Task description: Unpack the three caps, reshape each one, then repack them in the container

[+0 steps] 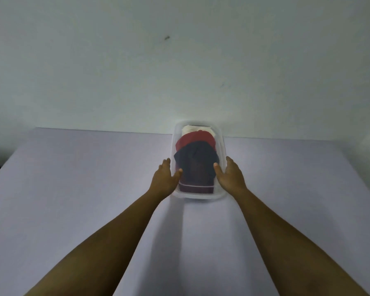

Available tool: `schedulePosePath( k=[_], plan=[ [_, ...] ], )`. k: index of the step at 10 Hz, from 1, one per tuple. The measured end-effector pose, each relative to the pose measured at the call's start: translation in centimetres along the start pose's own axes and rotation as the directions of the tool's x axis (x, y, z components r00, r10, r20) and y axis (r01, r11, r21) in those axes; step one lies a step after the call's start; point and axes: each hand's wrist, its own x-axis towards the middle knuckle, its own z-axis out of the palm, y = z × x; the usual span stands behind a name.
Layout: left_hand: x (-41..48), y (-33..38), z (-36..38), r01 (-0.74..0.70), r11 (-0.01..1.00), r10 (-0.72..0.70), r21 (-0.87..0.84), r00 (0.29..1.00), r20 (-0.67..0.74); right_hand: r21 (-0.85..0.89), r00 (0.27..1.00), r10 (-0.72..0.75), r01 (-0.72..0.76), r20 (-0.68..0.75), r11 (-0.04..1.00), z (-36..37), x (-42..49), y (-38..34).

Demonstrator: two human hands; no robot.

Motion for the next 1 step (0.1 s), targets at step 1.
schedulePosePath(
  k=[1],
  plan=[
    [-1.18,1.48,-1.65,-0.177,0.962,0.178,0.209,0.984,0.017,-0.147,0.99,-0.139,0.137,-0.001,0.98,-0.02,-3.21,-1.6]
  ],
)
